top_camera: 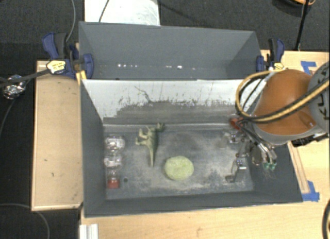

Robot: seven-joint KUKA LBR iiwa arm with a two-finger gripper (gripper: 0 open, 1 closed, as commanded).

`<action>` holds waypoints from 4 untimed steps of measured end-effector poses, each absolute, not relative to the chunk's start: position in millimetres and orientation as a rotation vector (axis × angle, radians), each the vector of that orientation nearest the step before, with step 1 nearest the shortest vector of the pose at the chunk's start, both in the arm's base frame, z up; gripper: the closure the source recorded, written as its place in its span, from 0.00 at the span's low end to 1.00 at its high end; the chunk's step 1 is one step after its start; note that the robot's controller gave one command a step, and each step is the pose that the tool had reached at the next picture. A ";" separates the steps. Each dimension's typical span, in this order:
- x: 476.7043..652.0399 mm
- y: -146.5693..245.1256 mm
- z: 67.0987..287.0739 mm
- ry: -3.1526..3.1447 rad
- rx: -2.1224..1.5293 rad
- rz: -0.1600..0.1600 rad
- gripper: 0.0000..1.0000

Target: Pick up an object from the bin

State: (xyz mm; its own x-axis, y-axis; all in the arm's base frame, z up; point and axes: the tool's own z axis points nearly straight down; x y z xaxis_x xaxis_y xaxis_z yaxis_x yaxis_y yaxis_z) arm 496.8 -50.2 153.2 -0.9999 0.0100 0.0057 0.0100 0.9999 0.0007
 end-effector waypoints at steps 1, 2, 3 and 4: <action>498.7 -50.2 157.1 -3.144 -0.013 0.000 0.00; 495.9 -11.9 116.1 -3.147 -0.098 0.001 0.00; 498.3 10.5 84.6 -3.141 -0.029 -0.008 0.00; 530.5 55.6 74.9 -3.148 0.091 0.003 0.00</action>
Offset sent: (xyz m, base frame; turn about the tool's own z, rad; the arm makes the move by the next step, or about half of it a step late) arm -0.0080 0.0800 -0.0806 0.0948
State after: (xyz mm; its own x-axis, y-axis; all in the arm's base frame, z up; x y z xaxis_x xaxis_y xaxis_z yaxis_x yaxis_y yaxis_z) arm 530.5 55.6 74.9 -0.9983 -0.0577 -0.0073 -0.0577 0.9983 -0.0021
